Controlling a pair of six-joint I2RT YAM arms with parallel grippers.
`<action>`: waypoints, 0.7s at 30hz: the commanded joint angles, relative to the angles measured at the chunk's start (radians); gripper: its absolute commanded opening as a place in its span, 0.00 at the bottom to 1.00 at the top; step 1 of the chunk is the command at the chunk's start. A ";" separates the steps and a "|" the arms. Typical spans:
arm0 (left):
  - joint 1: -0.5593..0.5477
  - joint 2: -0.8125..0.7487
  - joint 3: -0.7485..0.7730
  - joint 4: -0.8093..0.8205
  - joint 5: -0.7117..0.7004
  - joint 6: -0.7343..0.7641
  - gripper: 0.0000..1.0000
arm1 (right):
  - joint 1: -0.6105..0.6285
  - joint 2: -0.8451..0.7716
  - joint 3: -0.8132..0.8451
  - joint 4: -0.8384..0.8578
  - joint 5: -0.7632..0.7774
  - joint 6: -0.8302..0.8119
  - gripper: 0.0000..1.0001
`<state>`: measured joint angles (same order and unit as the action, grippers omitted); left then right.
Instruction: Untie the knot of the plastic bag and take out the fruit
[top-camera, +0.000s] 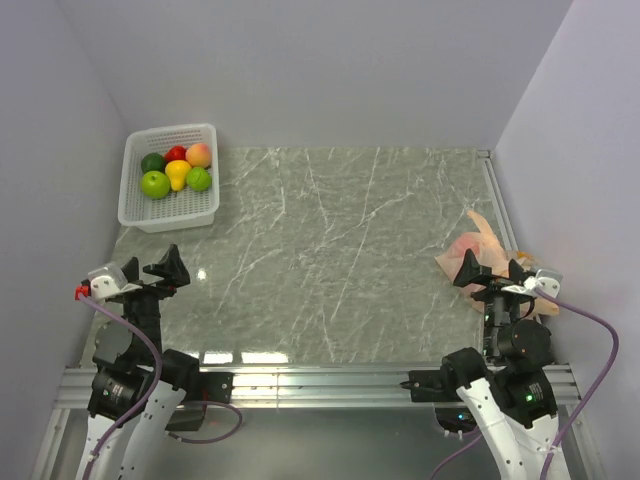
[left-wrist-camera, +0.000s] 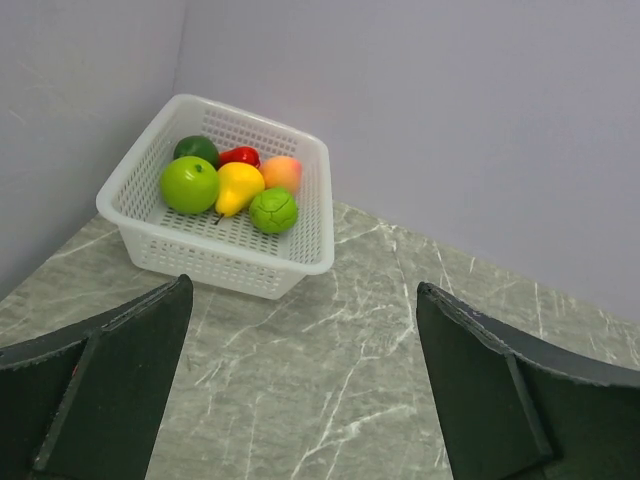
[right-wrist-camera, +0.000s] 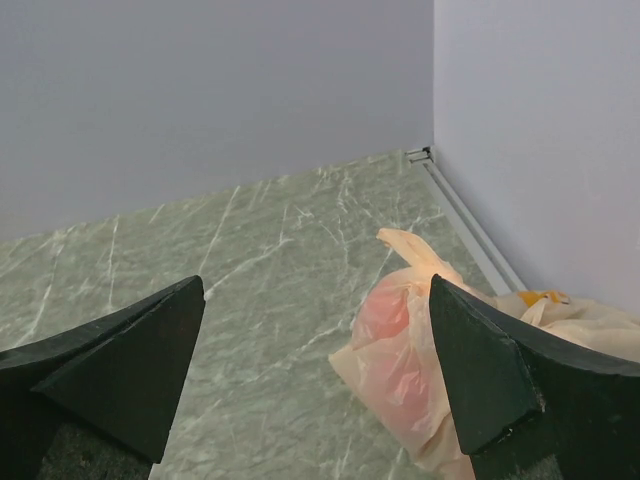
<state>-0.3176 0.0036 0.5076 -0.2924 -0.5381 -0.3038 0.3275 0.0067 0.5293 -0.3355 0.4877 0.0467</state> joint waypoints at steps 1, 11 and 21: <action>0.008 -0.168 0.014 0.021 0.017 -0.011 0.99 | -0.004 -0.220 0.017 0.004 0.012 -0.005 1.00; 0.008 -0.093 0.051 -0.002 0.086 -0.037 0.99 | -0.025 -0.062 0.105 -0.087 0.271 0.137 1.00; 0.005 0.028 0.089 -0.102 0.121 -0.184 0.99 | -0.030 0.655 0.455 -0.514 0.445 0.629 1.00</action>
<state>-0.3176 0.0055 0.5419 -0.3641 -0.4702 -0.4309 0.3038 0.4976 0.9409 -0.6243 0.8104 0.4316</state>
